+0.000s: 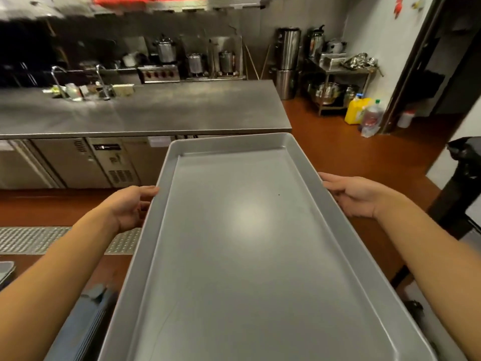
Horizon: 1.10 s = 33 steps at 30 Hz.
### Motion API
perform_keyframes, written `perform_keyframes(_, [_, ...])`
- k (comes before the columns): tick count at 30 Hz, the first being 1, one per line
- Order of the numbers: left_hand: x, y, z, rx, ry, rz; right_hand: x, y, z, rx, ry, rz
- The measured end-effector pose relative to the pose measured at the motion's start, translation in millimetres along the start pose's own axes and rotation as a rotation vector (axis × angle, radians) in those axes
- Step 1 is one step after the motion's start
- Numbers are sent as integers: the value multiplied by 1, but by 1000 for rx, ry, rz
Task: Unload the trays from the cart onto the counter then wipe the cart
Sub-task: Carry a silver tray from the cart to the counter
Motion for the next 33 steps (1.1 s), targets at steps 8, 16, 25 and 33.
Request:
perform_keyframes(8, [76, -96, -10, 20, -47, 83, -80, -108, 8, 1, 86, -58])
perform_keyframes(16, [132, -199, -16, 91, -60, 70, -137, -232, -3, -25, 89, -50])
perform_keyframes(25, [179, -389, 14, 93, -102, 125, -170, -417, -61, -9, 58, 6])
perform_keyframes(33, [241, -562, 57, 134, -101, 106, -234, -579, -120, 82, 62, 76])
Point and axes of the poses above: each hand's wrist, its own y-axis away from the middle knuckle, its own z-axis out of the palm, x = y × z, the point moved 4 cm from there along -y, towards the middle knuckle, and after that the axes turned 7 degrees about y, right-handed, at the moved point
